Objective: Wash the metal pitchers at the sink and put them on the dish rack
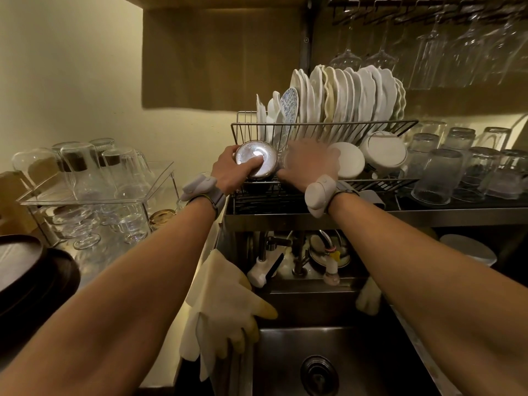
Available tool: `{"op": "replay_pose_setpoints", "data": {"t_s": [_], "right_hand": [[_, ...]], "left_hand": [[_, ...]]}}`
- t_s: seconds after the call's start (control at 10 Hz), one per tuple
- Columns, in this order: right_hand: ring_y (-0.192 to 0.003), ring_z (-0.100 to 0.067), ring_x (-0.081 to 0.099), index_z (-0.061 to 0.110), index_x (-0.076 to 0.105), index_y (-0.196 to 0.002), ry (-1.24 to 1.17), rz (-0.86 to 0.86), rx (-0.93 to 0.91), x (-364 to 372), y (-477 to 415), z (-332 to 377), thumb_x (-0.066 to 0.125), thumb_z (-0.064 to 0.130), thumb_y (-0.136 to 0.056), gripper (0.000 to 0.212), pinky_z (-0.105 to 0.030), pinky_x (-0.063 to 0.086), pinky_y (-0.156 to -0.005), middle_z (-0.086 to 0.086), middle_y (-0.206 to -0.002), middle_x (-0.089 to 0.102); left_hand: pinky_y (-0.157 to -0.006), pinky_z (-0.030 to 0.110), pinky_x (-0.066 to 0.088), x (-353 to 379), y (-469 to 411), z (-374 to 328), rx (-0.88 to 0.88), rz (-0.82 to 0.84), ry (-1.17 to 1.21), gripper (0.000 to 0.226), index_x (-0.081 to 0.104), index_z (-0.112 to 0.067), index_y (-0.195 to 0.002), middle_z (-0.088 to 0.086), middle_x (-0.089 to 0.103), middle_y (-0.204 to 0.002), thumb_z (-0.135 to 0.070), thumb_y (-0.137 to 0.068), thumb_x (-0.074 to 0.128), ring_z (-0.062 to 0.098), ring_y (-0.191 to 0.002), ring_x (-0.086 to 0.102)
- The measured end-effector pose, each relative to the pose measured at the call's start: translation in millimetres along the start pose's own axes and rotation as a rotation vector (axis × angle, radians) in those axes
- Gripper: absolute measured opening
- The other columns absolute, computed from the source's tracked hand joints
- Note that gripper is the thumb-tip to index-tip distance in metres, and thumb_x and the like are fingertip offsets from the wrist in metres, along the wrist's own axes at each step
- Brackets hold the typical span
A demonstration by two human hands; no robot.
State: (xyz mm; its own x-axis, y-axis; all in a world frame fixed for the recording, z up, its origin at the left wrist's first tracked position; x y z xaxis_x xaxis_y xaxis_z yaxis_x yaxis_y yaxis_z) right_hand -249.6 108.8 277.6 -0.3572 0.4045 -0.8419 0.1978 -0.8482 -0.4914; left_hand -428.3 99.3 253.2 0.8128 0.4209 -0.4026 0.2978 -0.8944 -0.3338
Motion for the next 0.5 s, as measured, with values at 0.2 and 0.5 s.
{"op": "replay_pose_setpoints", "data": {"t_s": [0.2,0.5], "right_hand": [[-0.132,-0.029,0.037,0.026,0.043,-0.138,-0.008,-0.003,0.009,-2,4,1,0.063,0.048,-0.076,0.069,-0.054,0.021,-0.107,-0.004,-0.143,0.044],[-0.132,-0.027,0.040,0.027,0.047,-0.135,-0.097,-0.014,-0.002,-16,21,-4,0.062,0.050,-0.077,0.065,-0.052,0.025,-0.106,-0.001,-0.142,0.046]], "left_hand": [[-0.095,0.030,0.043,-1,4,-1,-0.005,0.004,-0.010,0.068,0.043,-0.017,-0.139,0.004,0.056,-0.134,-0.045,-0.082,0.067,0.024,-0.119,0.055],[-0.107,0.037,0.036,-10,25,-21,0.011,-0.026,-0.160,0.079,0.028,-0.019,-0.147,0.009,0.036,-0.151,-0.050,-0.083,0.063,0.029,-0.134,0.041]]}}
Point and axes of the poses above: each hand's wrist, its own y-axis away from the middle knuckle, its own x-axis out of the palm, z = x × y, the point moved 4 cm from there along -y, towards the middle knuckle
